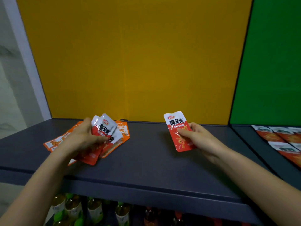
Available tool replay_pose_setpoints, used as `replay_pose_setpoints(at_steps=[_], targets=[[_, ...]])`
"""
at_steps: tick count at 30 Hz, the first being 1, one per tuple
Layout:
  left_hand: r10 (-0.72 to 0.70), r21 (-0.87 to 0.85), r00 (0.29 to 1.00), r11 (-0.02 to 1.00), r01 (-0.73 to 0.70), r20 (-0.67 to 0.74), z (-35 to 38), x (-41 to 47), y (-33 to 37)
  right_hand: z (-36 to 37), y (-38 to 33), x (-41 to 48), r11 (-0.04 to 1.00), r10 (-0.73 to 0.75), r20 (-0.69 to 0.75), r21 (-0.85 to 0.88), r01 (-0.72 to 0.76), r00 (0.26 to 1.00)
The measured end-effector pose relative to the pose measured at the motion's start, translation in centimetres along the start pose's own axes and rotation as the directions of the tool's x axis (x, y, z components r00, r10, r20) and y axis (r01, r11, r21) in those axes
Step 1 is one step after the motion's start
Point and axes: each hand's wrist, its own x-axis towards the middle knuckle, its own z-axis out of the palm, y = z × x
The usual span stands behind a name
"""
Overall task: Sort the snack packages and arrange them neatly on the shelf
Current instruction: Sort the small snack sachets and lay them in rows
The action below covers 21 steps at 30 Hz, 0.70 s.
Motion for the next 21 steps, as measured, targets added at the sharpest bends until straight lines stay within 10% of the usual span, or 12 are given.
replay_pose_setpoints(at_steps=[8,21], targets=[[0.201,-0.567,0.926,0.824,0.017,0.319,8.6,-3.0,11.4,-11.6,-0.5,-4.7,0.996,-0.030,-0.240,-0.088,0.009,0.970],[0.172,-0.691,0.806,0.631,0.352,0.567,27.0,-11.2,25.9,-35.4,4.8,-11.4,0.910,0.033,-0.587,-0.317,-0.267,0.809]])
